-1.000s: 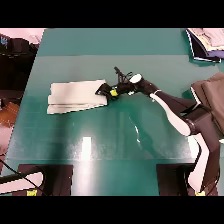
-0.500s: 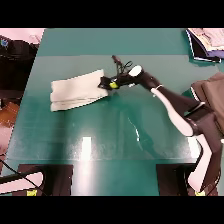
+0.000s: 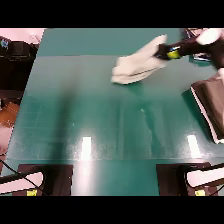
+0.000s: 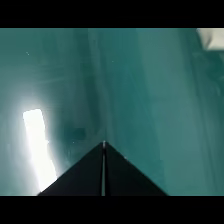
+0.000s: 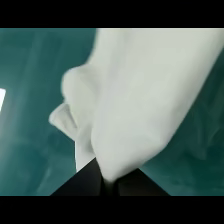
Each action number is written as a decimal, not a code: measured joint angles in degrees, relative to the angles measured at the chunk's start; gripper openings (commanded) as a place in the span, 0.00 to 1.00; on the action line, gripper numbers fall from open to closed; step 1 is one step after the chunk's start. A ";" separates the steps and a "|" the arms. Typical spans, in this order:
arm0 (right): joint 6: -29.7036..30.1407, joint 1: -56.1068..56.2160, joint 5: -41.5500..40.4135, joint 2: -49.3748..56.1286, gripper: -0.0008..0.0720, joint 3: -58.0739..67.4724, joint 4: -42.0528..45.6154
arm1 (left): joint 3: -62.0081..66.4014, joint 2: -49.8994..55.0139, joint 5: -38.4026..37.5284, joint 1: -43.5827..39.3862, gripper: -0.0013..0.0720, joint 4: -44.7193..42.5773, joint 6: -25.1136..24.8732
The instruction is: Fold the shirts.
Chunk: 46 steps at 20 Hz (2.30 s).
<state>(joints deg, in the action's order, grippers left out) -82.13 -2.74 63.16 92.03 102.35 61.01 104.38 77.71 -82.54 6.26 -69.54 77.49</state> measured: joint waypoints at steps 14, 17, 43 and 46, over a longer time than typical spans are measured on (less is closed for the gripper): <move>8.28 -30.67 -0.46 -5.97 0.03 0.11 -4.04 | 0.00 0.00 -1.03 -0.15 0.06 5.51 0.63; 9.35 -32.35 -2.03 -8.35 0.03 0.11 -5.18 | 0.00 0.00 -1.03 -0.15 0.06 5.60 0.66; 4.76 -52.92 19.32 -29.64 0.64 -23.26 12.35 | -2.75 0.00 -1.01 -0.15 0.06 5.79 -0.61; 4.02 -56.87 19.56 -32.35 0.63 -29.35 14.21 | -2.75 0.00 -1.03 -0.15 0.06 5.77 -1.07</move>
<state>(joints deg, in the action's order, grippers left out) -78.11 -59.61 82.72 59.68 72.99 75.22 101.62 77.71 -83.57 6.11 -63.77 76.42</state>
